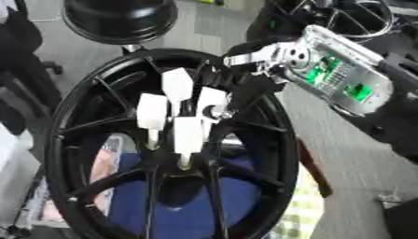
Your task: Pull the pin out of the wheel hub.
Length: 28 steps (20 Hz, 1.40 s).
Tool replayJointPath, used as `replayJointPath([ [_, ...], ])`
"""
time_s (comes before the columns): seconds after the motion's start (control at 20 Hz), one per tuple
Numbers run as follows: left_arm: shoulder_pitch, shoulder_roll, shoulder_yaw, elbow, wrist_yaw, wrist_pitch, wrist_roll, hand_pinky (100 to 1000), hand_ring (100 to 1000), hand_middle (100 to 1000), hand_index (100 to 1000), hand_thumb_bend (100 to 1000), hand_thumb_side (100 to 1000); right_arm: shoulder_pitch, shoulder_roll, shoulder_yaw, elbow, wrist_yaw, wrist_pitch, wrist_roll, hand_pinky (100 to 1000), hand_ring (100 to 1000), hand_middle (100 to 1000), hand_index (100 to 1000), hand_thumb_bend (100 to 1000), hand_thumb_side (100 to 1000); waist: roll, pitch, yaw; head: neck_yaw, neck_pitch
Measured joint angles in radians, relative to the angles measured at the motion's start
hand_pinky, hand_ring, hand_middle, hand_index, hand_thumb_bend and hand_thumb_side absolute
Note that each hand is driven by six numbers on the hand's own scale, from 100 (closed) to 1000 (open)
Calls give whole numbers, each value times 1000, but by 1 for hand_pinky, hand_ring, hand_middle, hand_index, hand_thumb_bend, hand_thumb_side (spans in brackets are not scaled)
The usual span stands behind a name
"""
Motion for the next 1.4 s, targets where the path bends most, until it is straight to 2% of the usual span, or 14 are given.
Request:
replayJointPath([
  [0.4,0,0,0,0,1,0,0,758,814,736,850,188,597,0,9,0,6,0,0,0,868,875,765,879,338,495,0,1,1,-4,-3],
  [0.95,0,-7,0,0,2,-5,-5,759,814,737,850,188,600,9,18,0,31,9,-4,6,867,872,756,868,374,418,0,7,4,-9,-8],
  [1.2,0,-8,0,0,2,-8,-8,760,815,737,850,188,599,9,25,0,41,15,-8,9,860,861,731,845,360,415,0,9,5,-10,-8],
  [1.4,0,-8,0,0,2,-8,-9,760,817,738,849,188,601,10,27,0,43,14,-2,3,851,844,678,804,315,433,0,10,6,-10,-8],
])
